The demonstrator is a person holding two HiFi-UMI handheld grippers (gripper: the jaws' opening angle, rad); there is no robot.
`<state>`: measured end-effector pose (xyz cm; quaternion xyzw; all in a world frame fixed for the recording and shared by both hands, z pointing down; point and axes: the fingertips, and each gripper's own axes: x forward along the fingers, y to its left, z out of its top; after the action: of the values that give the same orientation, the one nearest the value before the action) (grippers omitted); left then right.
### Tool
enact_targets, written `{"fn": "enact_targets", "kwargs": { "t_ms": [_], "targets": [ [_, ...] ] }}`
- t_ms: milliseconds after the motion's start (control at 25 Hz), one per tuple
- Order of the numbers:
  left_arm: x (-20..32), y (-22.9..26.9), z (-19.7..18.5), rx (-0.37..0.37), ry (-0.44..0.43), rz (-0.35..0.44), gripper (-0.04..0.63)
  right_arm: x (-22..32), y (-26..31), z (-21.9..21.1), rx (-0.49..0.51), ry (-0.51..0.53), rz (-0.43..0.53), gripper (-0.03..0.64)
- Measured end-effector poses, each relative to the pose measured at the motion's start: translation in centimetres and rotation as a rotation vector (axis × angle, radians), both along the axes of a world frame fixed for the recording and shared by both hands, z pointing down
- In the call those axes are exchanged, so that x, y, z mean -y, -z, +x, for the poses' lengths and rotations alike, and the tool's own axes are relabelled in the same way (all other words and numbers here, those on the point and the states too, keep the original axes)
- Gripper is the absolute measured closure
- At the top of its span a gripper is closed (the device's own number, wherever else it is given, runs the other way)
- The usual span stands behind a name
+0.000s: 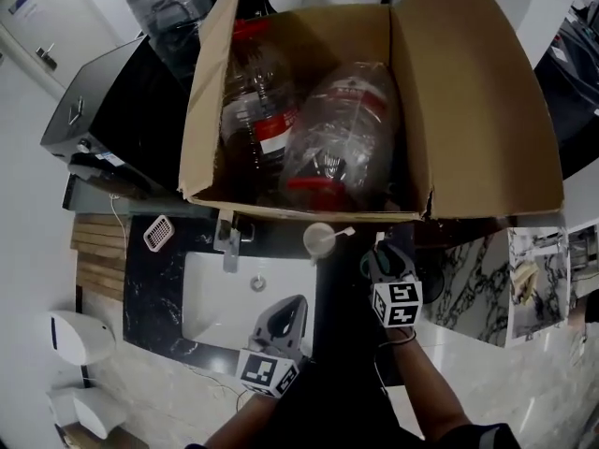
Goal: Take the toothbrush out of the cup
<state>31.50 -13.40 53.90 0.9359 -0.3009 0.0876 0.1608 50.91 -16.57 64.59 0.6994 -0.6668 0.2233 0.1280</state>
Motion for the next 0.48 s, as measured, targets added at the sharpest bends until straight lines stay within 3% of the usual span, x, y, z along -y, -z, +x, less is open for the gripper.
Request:
{"fn": "enact_targets", "kwargs": {
  "t_ms": [240, 480],
  "targets": [
    [0.0, -0.2, -1.3, 0.022, 0.074, -0.002, 0.572, 0.9, -0.7, 0.1, -0.016, 0.022, -0.011, 0.495],
    [-0.9, -0.4, -2.4, 0.024, 0.107, 0.006, 0.572, 1.3, -1.2, -0.1, -0.099, 0.045, -0.021, 0.546]
  ]
}}
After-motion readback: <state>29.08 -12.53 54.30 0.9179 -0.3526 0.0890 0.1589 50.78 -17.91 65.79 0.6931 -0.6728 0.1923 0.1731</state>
